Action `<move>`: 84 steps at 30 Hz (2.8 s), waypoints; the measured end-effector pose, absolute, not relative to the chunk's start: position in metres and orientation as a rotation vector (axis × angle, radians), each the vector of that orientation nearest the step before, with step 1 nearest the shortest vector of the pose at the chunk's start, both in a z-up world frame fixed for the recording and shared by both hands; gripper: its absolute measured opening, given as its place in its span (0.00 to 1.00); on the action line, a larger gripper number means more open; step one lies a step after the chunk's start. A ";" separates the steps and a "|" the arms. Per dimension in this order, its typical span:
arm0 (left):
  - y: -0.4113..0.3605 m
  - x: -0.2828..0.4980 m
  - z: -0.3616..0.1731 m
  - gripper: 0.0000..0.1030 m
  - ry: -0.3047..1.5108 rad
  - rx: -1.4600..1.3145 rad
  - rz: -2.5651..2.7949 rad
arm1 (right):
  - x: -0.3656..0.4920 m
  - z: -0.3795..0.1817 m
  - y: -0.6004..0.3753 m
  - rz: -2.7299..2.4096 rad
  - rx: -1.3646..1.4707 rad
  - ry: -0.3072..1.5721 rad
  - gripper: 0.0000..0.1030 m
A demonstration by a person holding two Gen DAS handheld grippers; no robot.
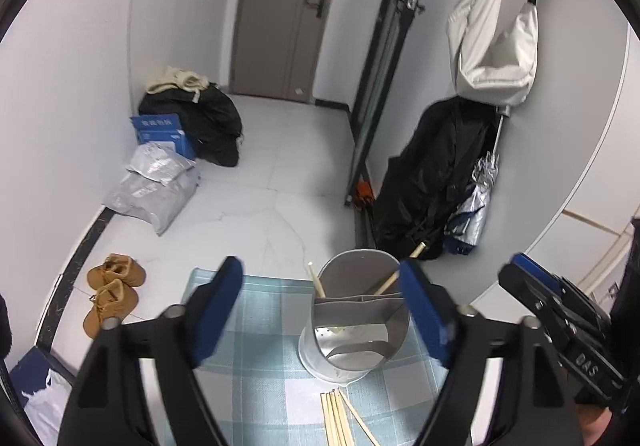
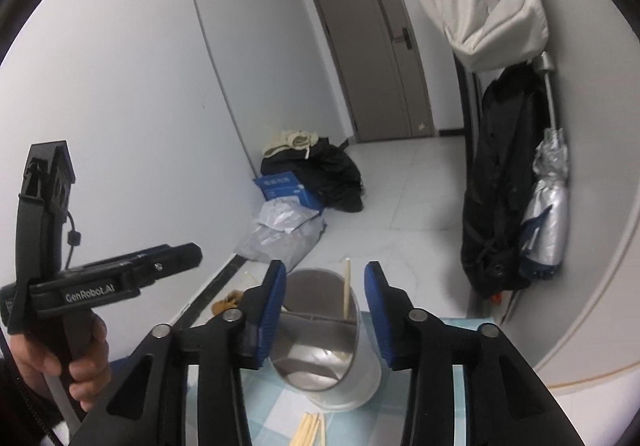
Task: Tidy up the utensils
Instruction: 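Move both open grippers back down toward the chopstick bundle, then close the right gripper on a single chopstick from the bundle, then grasp a chopstick with the left gripper while the right gripper lifts its chopstick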
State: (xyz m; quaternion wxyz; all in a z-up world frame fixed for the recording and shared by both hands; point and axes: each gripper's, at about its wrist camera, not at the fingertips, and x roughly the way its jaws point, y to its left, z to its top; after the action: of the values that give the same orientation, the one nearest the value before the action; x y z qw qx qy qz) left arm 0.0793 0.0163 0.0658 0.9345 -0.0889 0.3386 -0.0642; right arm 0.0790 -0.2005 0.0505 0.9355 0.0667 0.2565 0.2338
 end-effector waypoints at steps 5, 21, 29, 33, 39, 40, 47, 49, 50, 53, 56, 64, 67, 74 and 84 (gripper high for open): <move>0.016 0.053 0.068 0.84 0.634 -0.175 -0.105 | 0.045 0.053 -0.199 0.452 0.123 0.471 0.60; 0.010 0.000 0.006 0.90 0.569 -0.125 -0.027 | -0.030 0.008 -0.202 0.375 0.089 0.341 0.97; 0.010 -0.004 -0.025 0.90 0.595 -0.141 -0.057 | -0.027 -0.030 -0.202 0.373 0.063 0.463 0.97; 0.014 0.001 -0.037 0.90 0.627 -0.117 -0.041 | -0.015 -0.044 -0.205 0.349 0.041 0.533 0.97; 0.038 0.006 -0.054 0.90 0.688 -0.155 0.031 | -0.004 -0.069 -0.190 0.363 -0.055 0.658 0.97; 0.044 0.008 -0.054 0.90 0.692 -0.170 0.040 | -0.001 -0.073 -0.188 0.367 -0.064 0.674 0.97; 0.072 0.023 -0.059 0.90 0.731 -0.234 0.122 | 0.034 -0.109 -0.160 0.422 -0.146 0.848 0.95; 0.079 0.027 -0.063 0.90 0.765 -0.258 0.139 | 0.043 -0.121 -0.151 0.432 -0.192 0.891 0.93; 0.082 0.028 -0.065 0.90 0.781 -0.272 0.147 | 0.048 -0.128 -0.146 0.435 -0.222 0.917 0.87; 0.091 0.029 -0.070 0.90 0.808 -0.324 0.155 | 0.057 -0.144 -0.136 0.450 -0.275 0.972 0.73; 0.094 0.028 -0.070 0.90 0.806 -0.334 0.168 | 0.062 -0.155 -0.130 0.466 -0.300 1.013 0.61; 0.094 0.034 -0.073 0.90 0.843 -0.354 0.152 | 0.068 -0.168 -0.113 0.469 -0.361 1.052 0.41; 0.093 0.033 -0.072 0.90 0.834 -0.323 0.161 | 0.069 -0.168 -0.108 0.492 -0.345 1.063 0.25; 0.087 0.037 -0.078 0.90 0.890 -0.303 0.084 | 0.063 -0.166 -0.106 0.535 -0.288 1.092 0.04; 0.041 0.035 -0.109 0.90 1.097 -0.256 -0.117 | 0.048 -0.124 -0.170 0.557 0.091 1.036 0.04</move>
State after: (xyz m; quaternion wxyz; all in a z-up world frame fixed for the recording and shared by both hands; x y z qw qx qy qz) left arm 0.0353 0.0415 -0.1087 0.8439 -0.1211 0.5197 -0.0556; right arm 0.0482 -0.1702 -0.1238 0.8310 0.0430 0.4886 0.2626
